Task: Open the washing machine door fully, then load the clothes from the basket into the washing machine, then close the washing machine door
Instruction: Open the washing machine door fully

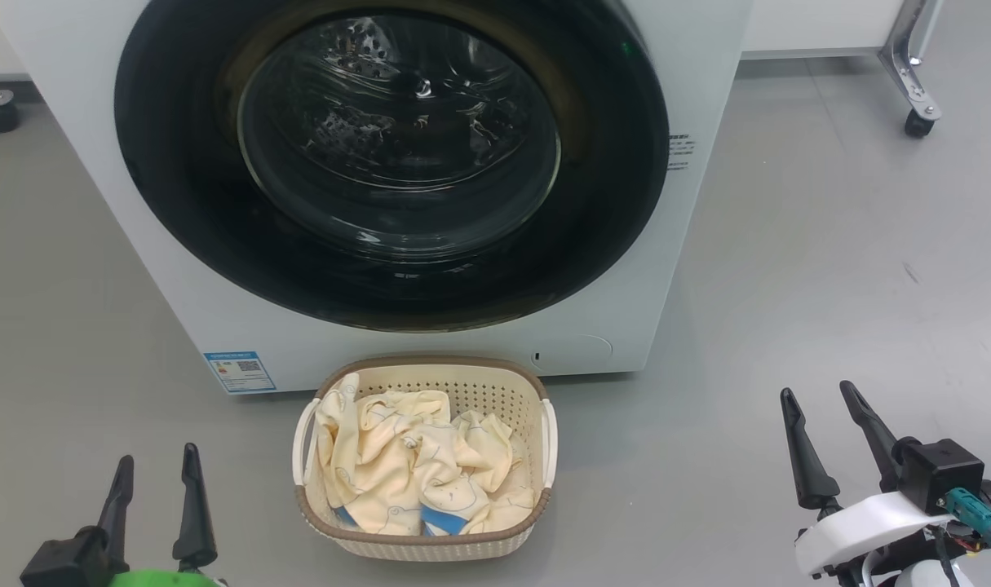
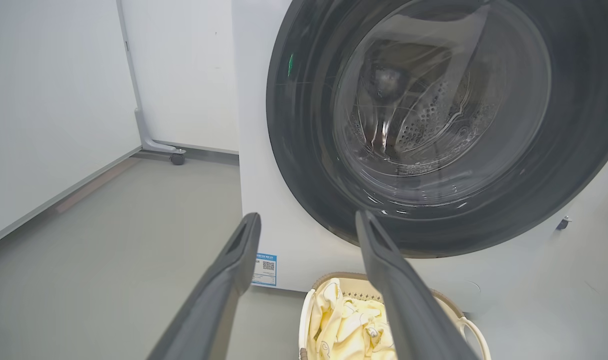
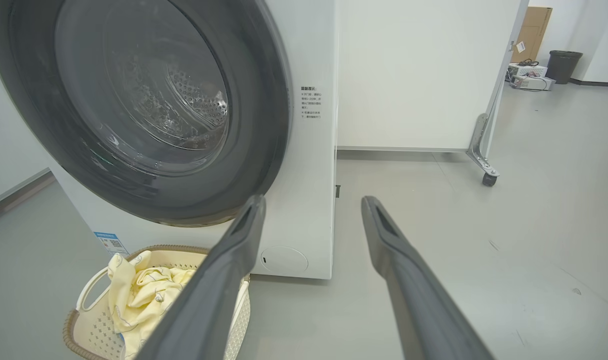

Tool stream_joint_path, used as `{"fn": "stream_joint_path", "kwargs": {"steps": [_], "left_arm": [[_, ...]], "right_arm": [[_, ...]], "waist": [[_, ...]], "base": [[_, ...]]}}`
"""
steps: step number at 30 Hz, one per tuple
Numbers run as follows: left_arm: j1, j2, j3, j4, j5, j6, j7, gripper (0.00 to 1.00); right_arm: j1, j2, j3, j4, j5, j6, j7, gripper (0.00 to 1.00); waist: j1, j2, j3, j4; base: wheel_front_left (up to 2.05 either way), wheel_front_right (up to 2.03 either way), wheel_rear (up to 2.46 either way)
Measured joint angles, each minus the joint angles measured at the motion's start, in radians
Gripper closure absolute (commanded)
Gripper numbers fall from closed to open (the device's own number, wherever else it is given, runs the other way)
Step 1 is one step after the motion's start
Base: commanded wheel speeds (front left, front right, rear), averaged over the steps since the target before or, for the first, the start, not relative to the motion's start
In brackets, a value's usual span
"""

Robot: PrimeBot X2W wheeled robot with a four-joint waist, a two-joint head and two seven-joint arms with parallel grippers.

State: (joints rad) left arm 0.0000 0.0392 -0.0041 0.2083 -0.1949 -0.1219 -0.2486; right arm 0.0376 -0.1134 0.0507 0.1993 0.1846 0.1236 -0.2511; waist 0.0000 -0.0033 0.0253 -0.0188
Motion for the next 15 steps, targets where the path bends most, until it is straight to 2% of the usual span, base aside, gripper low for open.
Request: {"fn": "stream_joint_path", "kwargs": {"steps": [15], "left_arm": [[-0.003,-0.003,0.014,-0.011,-0.007,0.000,-0.003,0.00]], "right_arm": [[0.000,0.000,0.002,0.000,0.002,0.000,0.000,0.00]], "waist": [[0.0000,0.0000,-0.002,0.001]], "base": [[0.67,0.67,-1.35]]}}
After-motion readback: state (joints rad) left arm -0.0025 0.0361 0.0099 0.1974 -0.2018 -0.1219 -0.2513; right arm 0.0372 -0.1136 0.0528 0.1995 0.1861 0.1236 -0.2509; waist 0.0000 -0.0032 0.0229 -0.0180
